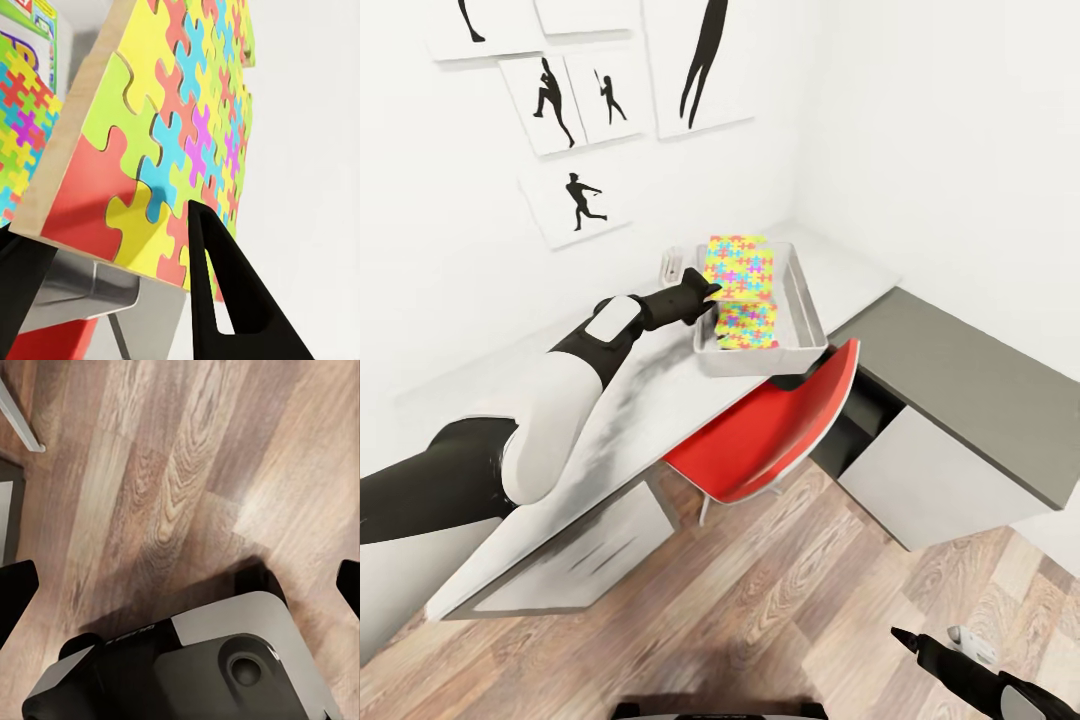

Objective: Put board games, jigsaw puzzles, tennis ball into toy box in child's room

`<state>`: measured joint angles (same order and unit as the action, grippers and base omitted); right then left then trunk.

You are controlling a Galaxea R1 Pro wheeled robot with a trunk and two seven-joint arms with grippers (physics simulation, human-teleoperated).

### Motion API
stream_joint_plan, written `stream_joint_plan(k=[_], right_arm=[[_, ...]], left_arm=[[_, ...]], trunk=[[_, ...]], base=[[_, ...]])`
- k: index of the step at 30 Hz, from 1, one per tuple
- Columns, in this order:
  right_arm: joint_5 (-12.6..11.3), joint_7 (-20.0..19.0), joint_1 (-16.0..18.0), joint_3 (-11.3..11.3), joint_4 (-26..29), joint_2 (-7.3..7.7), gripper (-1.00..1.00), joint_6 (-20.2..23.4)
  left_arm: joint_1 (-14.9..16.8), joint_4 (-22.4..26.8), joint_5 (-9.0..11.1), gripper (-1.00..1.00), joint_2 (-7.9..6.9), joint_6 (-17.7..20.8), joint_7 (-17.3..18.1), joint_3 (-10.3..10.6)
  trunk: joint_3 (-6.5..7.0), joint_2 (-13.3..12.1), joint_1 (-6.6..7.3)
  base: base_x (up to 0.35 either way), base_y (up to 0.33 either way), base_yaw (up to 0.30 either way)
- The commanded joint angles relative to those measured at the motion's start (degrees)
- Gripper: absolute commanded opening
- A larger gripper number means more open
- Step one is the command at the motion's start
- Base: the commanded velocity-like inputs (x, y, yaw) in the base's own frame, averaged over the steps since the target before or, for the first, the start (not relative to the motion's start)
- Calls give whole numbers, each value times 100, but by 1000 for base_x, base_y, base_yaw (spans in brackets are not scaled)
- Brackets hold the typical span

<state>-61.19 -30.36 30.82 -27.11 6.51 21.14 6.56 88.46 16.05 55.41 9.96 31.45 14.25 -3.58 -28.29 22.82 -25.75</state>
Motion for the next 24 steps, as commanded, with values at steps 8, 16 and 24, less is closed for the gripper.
stream_joint_plan(k=[8, 16, 24], right_arm=[[-60, -14, 3, -31, 1, 4, 100, 38], [-60, -14, 3, -32, 2, 4, 100, 38], [-60, -14, 3, -39, 5, 4, 100, 38]], left_arm=[[5, -3, -3, -100, 3, 25, -1, -39], [5, -75, -3, -100, 3, 5, -8, -41], [-54, -192, 1, -100, 3, -36, 13, -70]], trunk=[[-8, 10, -3], [-8, 10, -3], [-8, 10, -3]], base=[[2, -243, 0], [51, -54, 0], [12, -2, 0]])
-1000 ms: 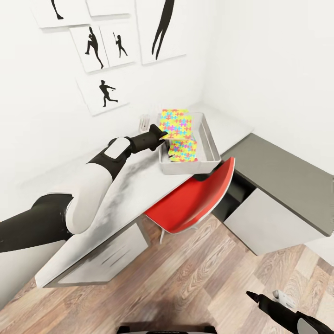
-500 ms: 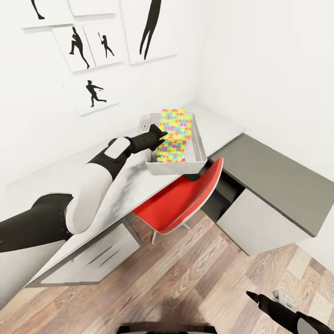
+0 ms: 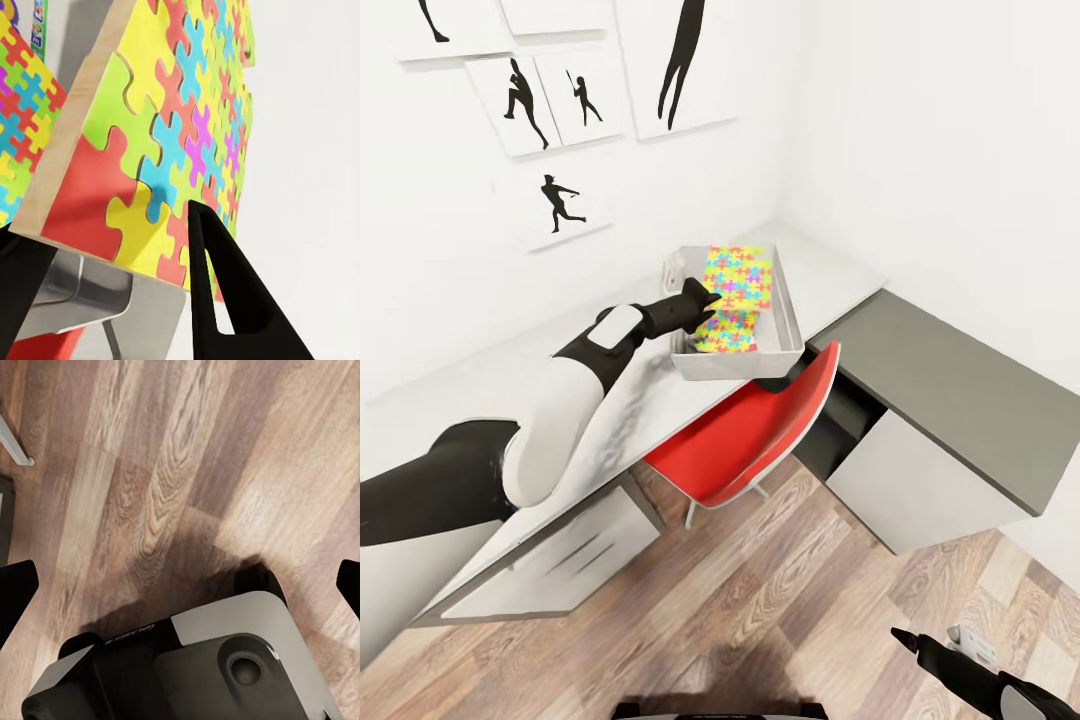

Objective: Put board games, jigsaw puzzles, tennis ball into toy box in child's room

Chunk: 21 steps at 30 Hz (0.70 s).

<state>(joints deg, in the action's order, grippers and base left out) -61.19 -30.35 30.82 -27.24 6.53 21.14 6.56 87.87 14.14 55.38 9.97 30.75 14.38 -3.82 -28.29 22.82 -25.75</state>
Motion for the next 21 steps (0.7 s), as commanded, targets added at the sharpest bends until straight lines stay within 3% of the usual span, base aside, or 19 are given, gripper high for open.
stream_joint_plan(k=[1, 21], right_arm=[[-60, -15, 3, -26, 0, 4, 100, 38], [-60, -15, 5, -27, 0, 4, 100, 38]], left_arm=[[-30, -3, -1, -100, 3, 31, -6, -47], [-177, -4, -28, -100, 3, -187, -16, -73]], trunk=[[-8, 10, -3], [-8, 10, -3]], base=[[0, 0, 0], [0, 0, 0]])
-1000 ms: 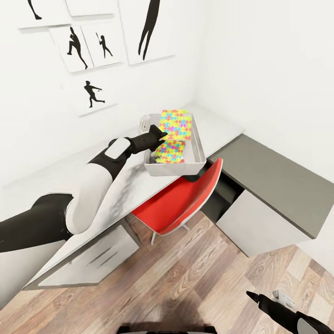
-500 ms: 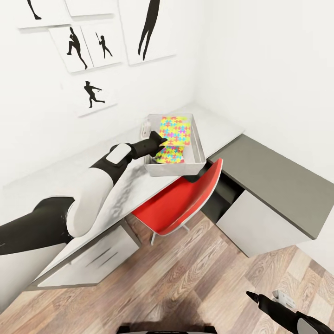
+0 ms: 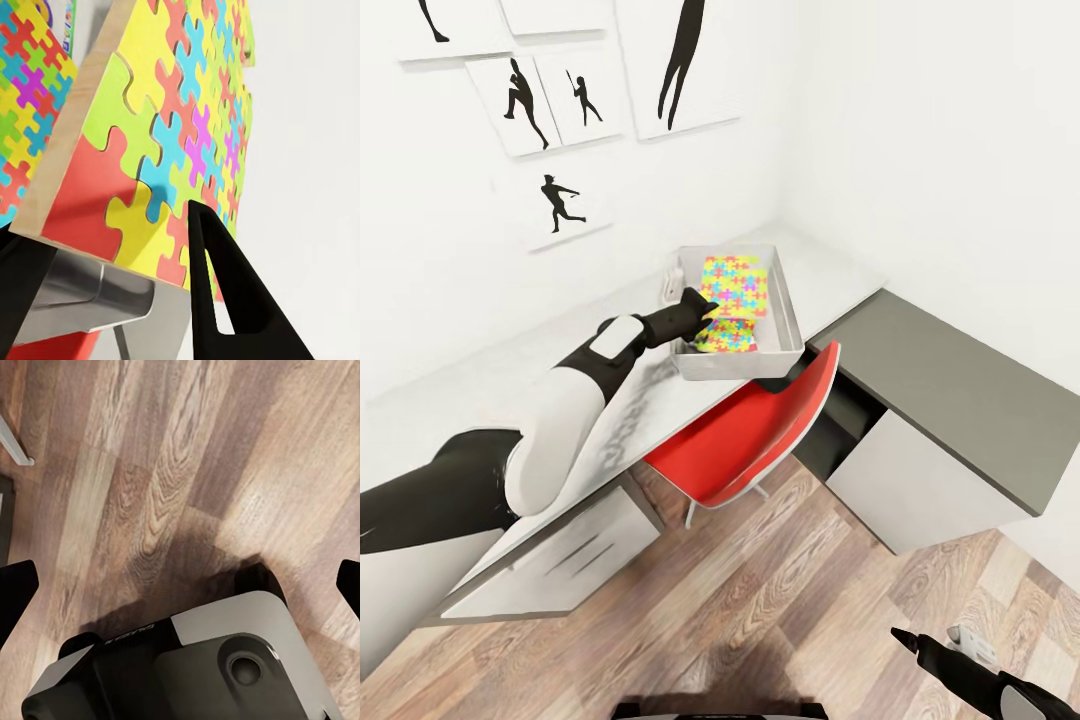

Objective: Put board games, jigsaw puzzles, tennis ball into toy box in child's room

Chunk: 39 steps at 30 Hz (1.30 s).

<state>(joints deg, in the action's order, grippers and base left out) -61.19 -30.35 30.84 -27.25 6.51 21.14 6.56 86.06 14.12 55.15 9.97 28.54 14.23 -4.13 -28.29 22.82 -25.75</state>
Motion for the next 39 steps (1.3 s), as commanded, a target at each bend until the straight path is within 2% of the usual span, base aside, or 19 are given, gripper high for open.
stream_joint_plan(k=[1, 15, 20, 24, 39], right_arm=[[-60, -15, 2, -26, 3, 4, 100, 38], [-60, -15, 1, -26, 1, 4, 100, 38], [-60, -15, 1, -26, 0, 4, 100, 38], [-60, -15, 2, -26, 2, 4, 100, 38], [-60, -15, 1, -26, 2, 4, 100, 38]], left_arm=[[-3, 0, -4, -100, 3, 20, -2, -43], [-103, 3, -12, -100, 3, -24, 1, -46], [-134, 3, -7, -100, -155, -21, 3, -44], [-140, 3, -11, -100, -208, -23, 9, -44], [-143, 3, -13, -100, -267, -23, 27, -39]], trunk=[[-8, 9, -3], [-8, 9, -3], [-8, 9, -3], [-8, 9, -3], [-8, 9, -3]], base=[[0, 0, 0], [0, 0, 0], [0, 0, 0], [0, 0, 0], [0, 0, 0]])
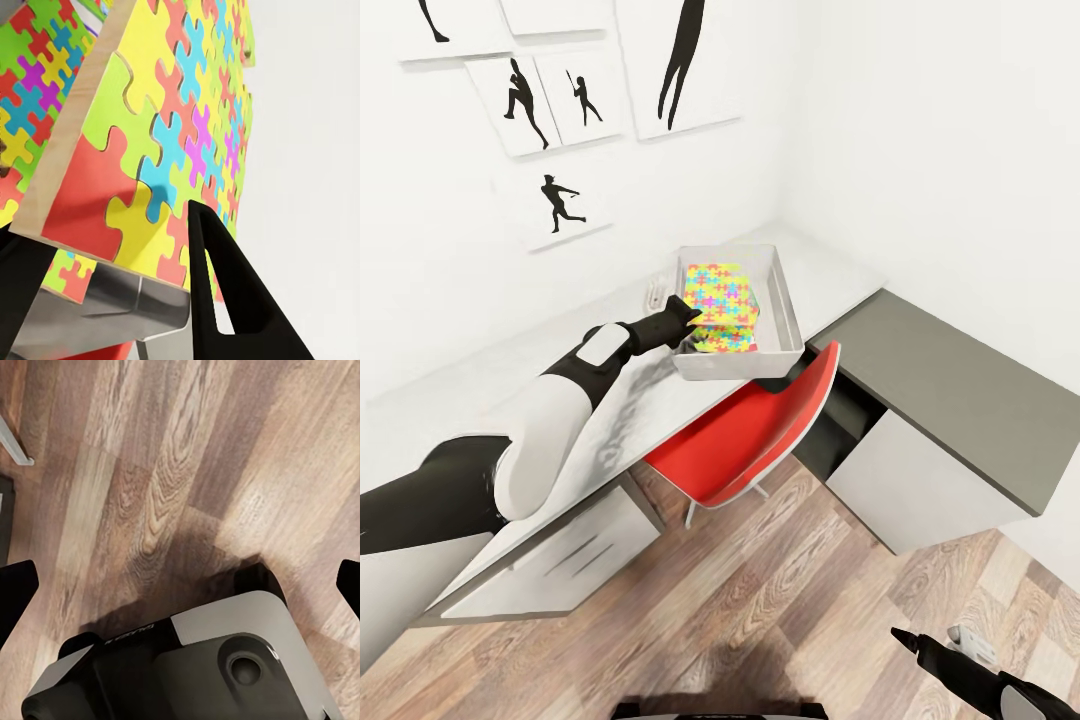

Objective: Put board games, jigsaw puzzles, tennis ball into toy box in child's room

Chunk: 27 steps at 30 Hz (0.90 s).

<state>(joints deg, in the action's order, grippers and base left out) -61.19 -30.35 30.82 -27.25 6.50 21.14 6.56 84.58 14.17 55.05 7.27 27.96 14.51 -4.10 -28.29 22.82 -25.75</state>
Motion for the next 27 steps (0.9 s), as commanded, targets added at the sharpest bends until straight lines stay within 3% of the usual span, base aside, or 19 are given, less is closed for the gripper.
stream_joint_plan(k=[1, 27], right_arm=[[-60, -15, 3, -26, 3, 4, 100, 38], [-60, -15, 3, -26, 2, 4, 100, 38]], left_arm=[[3, -2, -3, -100, 3, 35, -1, -41], [-33, -2, 0, -100, 12, 21, -24, -38]], trunk=[[-8, 9, -3], [-8, 9, -3]], base=[[0, 0, 0], [51, 0, 0]])
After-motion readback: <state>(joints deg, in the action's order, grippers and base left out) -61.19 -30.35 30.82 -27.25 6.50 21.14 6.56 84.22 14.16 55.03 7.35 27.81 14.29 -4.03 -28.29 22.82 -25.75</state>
